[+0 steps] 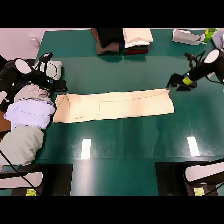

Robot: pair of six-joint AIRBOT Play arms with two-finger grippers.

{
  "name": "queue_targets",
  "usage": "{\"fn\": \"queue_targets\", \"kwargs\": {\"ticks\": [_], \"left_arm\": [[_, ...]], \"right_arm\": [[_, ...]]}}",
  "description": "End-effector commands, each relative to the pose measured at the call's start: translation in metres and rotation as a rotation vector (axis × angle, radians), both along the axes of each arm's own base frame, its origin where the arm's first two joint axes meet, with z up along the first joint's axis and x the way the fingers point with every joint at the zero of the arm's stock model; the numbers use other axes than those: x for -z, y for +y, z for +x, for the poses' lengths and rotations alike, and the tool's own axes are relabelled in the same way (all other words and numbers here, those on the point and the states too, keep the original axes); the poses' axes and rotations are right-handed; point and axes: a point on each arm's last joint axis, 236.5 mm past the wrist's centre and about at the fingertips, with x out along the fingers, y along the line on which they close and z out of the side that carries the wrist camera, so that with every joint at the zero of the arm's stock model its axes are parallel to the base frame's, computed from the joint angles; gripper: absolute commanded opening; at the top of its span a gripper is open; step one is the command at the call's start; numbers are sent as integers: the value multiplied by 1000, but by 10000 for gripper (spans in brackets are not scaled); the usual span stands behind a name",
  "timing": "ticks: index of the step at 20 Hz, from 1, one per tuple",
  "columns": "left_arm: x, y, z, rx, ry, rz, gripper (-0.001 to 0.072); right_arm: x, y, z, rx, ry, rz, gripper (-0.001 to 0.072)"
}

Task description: Fold the shirts.

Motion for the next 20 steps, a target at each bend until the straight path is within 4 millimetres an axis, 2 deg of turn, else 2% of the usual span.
{"fn": "queue_targets", "kwargs": {"ticks": [1,5,7,8,9,11,12,14,17,20], "left_arm": [[-11,-20,0,21,-3,-87,28],[-20,-33,6,8,-28,-153,27],[-19,-41,4,27,-28,-150,27],[-19,-46,2,42,-28,-147,27],[-19,-54,-1,63,-26,-144,27],[-17,-73,-6,95,-20,-147,26],[-16,-85,-8,106,-16,-150,26],[-9,-113,-11,127,-11,-160,26],[8,-166,-16,193,-19,-169,25],[30,-229,-30,300,13,-171,25]], "right_arm": [[35,-2,-34,42,111,65,637],[59,28,-45,23,127,121,632],[64,39,-43,4,113,111,590],[66,43,-42,-5,107,106,519],[67,44,-43,-18,107,95,411],[64,47,-46,-47,113,90,85],[59,48,-48,-52,111,92,19],[37,46,-53,-69,84,74,18],[-15,46,-64,-88,7,53,18],[-71,63,-81,-108,-89,93,17]]}}
